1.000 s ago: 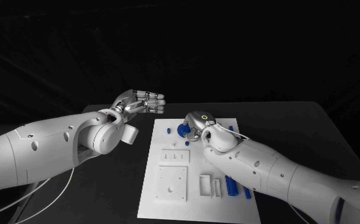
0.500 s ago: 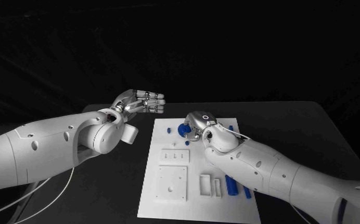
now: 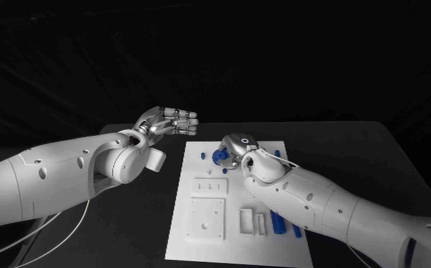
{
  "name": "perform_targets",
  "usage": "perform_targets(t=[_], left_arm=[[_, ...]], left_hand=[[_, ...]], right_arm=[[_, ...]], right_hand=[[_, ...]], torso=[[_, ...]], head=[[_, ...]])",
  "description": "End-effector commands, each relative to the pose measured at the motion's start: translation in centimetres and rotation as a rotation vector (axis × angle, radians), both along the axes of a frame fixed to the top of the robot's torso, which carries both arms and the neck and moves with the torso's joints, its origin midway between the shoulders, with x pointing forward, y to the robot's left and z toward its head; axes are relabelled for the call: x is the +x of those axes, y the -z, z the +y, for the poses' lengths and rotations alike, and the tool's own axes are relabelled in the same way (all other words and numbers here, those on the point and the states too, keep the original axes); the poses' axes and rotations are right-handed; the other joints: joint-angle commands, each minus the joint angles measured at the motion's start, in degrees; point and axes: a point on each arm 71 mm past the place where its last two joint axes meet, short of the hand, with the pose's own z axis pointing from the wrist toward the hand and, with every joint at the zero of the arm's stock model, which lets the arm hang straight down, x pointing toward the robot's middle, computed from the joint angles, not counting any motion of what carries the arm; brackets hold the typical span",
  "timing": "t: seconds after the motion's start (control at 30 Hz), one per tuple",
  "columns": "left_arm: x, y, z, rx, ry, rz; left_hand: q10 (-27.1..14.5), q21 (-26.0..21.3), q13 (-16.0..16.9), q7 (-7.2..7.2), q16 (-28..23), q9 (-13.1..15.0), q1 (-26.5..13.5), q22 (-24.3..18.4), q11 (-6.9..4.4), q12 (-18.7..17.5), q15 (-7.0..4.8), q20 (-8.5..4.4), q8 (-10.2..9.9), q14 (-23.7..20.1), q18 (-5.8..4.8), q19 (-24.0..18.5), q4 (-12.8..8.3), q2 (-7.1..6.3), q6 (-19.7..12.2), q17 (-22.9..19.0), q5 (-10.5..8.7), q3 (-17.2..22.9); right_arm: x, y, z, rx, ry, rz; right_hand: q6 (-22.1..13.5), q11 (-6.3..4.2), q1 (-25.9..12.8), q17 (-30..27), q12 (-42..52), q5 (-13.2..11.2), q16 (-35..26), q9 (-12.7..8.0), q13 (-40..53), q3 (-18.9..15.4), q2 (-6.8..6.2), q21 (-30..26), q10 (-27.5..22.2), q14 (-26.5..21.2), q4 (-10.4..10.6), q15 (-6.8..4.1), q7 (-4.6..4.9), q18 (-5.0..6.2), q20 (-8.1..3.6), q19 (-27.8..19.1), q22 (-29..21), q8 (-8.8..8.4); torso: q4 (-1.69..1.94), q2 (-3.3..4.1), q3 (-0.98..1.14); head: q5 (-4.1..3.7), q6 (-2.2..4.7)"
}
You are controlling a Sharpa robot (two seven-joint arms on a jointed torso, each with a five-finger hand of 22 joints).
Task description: Assemble the parts on the task board
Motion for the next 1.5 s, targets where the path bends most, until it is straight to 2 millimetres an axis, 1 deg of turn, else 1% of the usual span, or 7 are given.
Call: perform_targets(t=[0.03, 0.43, 0.63, 0.7, 0.87, 0.93, 1.5], left_arm=[[-0.02, -0.11, -0.11, -0.001, 0.001, -0.008], [-0.03, -0.11, -0.11, -0.001, 0.001, -0.008], [-0.03, -0.11, -0.09, -0.001, 0.000, -0.008], [-0.02, -0.11, -0.07, -0.001, 0.000, -0.007], [0.00, -0.10, -0.08, -0.001, 0.000, -0.007], [0.01, -0.09, -0.07, 0.000, 0.000, -0.007], [0.11, -0.08, 0.14, 0.002, -0.006, -0.007]], left_hand=[[-0.35, 0.02, 0.09, 0.24, -0.27, 0.09, -0.15, 0.03, 0.11, 0.02, 0.13, -0.04, 0.04, -0.24, 0.15, 0.27, 0.33, 0.12, 0.05, 0.01, 0.04, -0.06], [-0.46, 0.01, 0.09, 0.27, -0.26, 0.09, -0.20, 0.03, 0.13, 0.03, 0.14, -0.02, 0.04, -0.24, 0.16, 0.27, 0.41, 0.11, -0.01, 0.01, 0.04, -0.08], [-0.46, 0.01, 0.09, 0.27, -0.26, 0.09, -0.20, 0.03, 0.13, 0.03, 0.14, -0.02, 0.04, -0.24, 0.16, 0.27, 0.41, 0.11, -0.01, 0.01, 0.04, -0.08], [-0.46, 0.01, 0.09, 0.27, -0.26, 0.09, -0.20, 0.03, 0.13, 0.03, 0.14, -0.02, 0.04, -0.24, 0.16, 0.27, 0.41, 0.11, -0.01, 0.01, 0.04, -0.08], [-0.46, 0.01, 0.09, 0.27, -0.26, 0.09, -0.20, 0.03, 0.13, 0.03, 0.14, -0.02, 0.04, -0.24, 0.16, 0.27, 0.41, 0.11, -0.01, 0.01, 0.04, -0.08], [-0.46, 0.01, 0.09, 0.27, -0.26, 0.09, -0.20, 0.03, 0.13, 0.03, 0.14, -0.02, 0.04, -0.24, 0.16, 0.27, 0.41, 0.11, -0.01, 0.01, 0.04, -0.08], [-0.60, 0.01, 0.09, 0.30, -0.27, 0.09, -0.13, 0.03, 0.18, 0.02, 0.15, -0.01, 0.04, -0.26, 0.19, 0.29, 0.58, 0.02, -0.10, 0.01, 0.10, -0.05]], right_arm=[[0.05, 0.35, -0.18, -0.029, 0.013, 0.021], [0.29, 0.47, -0.55, -0.036, 0.038, 0.017], [0.37, 0.45, -0.78, -0.034, 0.050, 0.009], [0.38, 0.42, -0.83, -0.034, 0.052, 0.005], [0.34, 0.38, -0.89, -0.035, 0.053, 0.001], [0.31, 0.37, -0.91, -0.035, 0.054, -0.001], [0.15, 0.36, -0.98, -0.031, 0.058, -0.014]], right_hand=[[0.12, -0.05, 0.19, -0.20, 0.02, -0.35, -0.47, -0.12, -0.24, -0.34, -0.42, -0.49, -0.42, 0.03, -0.10, -0.38, -0.15, 0.39, -0.36, 1.70, 7.50, 0.04], [-1.83, 0.26, 0.67, -0.40, -0.66, -1.33, -0.85, -0.15, -0.86, -1.09, -0.84, -0.85, -0.83, 0.00, 0.12, -0.18, 0.36, 0.55, -0.15, 1.66, 7.45, 0.04], [-1.42, 0.21, 1.20, -0.24, -0.51, -1.58, -0.79, -0.15, -0.86, 0.65, -0.61, -0.84, -0.79, 0.03, -0.62, -0.22, 0.33, 0.58, -0.15, 1.70, 7.48, 0.04], [-1.18, 0.17, 1.14, -0.22, -0.41, -1.46, -0.82, -0.14, -0.83, 1.42, -0.64, -0.82, -0.74, 0.03, -1.09, -0.23, 0.29, 0.58, -0.17, 1.71, 7.49, 0.05], [-0.52, 0.03, 0.63, -0.19, -0.41, 2.16, -0.87, -0.12, -0.85, 2.34, -0.89, -0.72, -0.80, 0.02, -1.70, -0.35, 0.14, 0.55, -0.26, 1.73, 7.51, 0.06], [-0.36, -0.01, 0.49, -0.18, -0.39, 2.65, -0.88, -0.11, -0.84, 2.41, -0.96, -0.72, -0.78, 0.02, -1.85, -0.36, 0.10, 0.55, -0.29, 1.73, 7.51, 0.07], [0.49, -0.12, 0.16, -0.18, -0.40, 2.20, -0.99, -0.09, -0.86, 2.23, -0.84, -0.54, -0.71, 0.06, -2.33, -0.45, -0.14, 0.44, -0.39, 1.76, 7.55, 0.07]], torso=[[0.06, 0.05, -0.05], [0.00, 0.04, -0.01], [0.02, 0.00, 0.01], [-0.02, 0.00, 0.04], [-0.07, 0.01, 0.07], [-0.03, 0.01, 0.05], [-0.02, 0.00, 0.05]], head=[[-0.01, 0.08], [0.00, 0.19], [-0.03, 0.14], [0.03, 0.12], [0.05, 0.09], [0.04, 0.04], [-0.04, 0.07]])
